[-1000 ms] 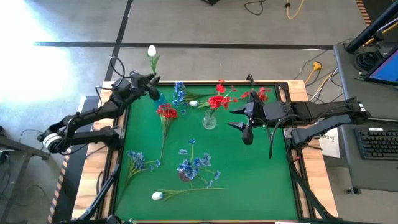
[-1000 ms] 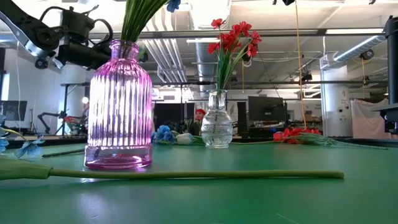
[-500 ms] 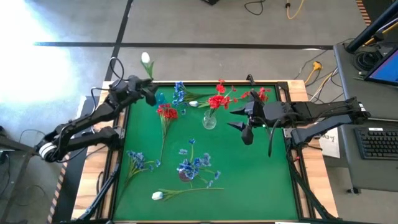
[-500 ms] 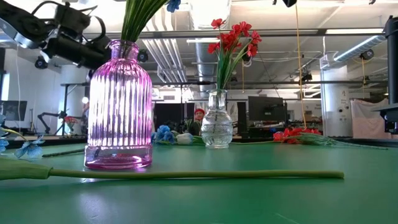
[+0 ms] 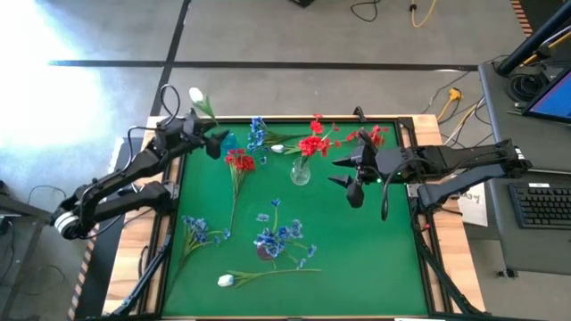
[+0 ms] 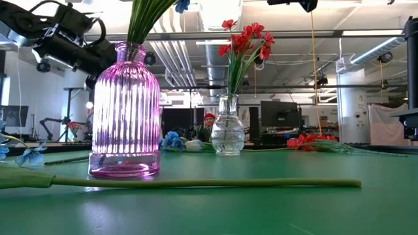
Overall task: Sort flowers into vase by color
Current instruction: Put the bottom right white flower into the blue vase, then put the right red flowers into the transparent vase
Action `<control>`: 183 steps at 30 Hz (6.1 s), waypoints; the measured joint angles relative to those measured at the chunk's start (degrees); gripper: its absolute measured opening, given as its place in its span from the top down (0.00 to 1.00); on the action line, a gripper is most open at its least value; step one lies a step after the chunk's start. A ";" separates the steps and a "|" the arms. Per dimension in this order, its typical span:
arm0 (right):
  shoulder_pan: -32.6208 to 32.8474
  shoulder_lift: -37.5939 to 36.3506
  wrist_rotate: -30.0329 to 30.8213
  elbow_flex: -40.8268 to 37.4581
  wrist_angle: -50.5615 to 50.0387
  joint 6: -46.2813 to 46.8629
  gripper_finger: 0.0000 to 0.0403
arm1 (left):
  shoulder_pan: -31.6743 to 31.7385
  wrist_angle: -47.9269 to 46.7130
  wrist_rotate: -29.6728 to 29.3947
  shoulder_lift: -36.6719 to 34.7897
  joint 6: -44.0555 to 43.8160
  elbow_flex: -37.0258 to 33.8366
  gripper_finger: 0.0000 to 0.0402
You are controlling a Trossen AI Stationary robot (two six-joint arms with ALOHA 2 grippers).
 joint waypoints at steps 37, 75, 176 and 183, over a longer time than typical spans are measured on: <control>-0.02 -1.86 1.51 -0.17 -27.85 26.30 0.44 | -1.12 -38.43 -0.15 -12.09 -8.17 10.31 0.20; -36.55 6.03 4.28 -28.00 -16.15 28.43 0.44 | -49.86 -16.87 -21.37 -15.27 -13.30 4.81 0.22; -9.97 -13.79 -10.68 -43.18 86.51 -17.64 0.96 | -49.80 -13.87 -26.33 -10.29 -13.22 4.79 0.22; -9.99 -5.74 -10.31 -43.17 94.77 -22.71 0.96 | -49.79 -13.84 -27.27 -9.65 -13.22 4.79 0.22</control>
